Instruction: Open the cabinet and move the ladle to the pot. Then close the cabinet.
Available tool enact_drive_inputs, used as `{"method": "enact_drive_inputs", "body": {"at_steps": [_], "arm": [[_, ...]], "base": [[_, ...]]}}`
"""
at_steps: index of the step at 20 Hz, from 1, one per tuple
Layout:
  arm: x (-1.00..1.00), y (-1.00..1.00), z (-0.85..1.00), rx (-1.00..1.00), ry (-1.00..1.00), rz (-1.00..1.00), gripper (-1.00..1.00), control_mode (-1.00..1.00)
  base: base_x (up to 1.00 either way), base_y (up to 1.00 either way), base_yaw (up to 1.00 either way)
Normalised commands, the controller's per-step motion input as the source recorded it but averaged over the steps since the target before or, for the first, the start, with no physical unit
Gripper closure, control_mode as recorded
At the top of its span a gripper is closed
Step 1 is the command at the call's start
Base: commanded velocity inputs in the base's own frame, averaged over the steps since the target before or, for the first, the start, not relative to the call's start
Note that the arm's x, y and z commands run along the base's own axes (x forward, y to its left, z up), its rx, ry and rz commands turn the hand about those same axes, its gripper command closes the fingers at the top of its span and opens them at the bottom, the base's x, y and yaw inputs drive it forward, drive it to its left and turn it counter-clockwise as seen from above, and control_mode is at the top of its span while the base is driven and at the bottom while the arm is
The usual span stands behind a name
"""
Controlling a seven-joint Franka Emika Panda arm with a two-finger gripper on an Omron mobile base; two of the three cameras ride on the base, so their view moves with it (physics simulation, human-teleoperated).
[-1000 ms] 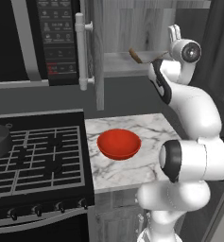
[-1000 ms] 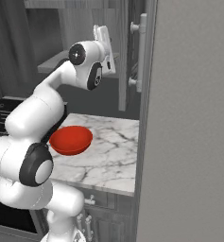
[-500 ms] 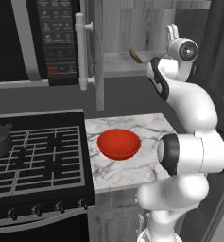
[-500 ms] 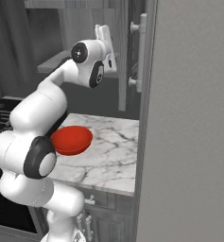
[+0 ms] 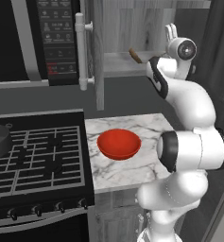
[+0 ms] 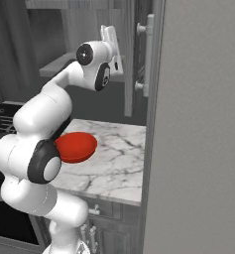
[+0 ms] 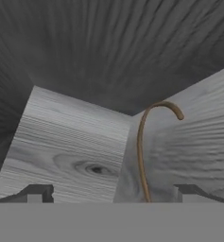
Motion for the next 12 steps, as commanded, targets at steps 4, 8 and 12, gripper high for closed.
{"method": "enact_drive_inputs", "body": {"at_steps": [4,8,12], "arm": [[0.16,-0.06,0.0,0.0,0.01,0.0,-1.0,-1.0],[0.06,-0.19,0.0,0.01,0.0,0.0,-1.0,-1.0],[0.0,-0.32,0.0,0.03,0.01,0.0,-1.0,-1.0]], "base": [[0.0,0.0,0.0],[0.0,0.0,0.0],[0.0,0.0,0.0]]}}
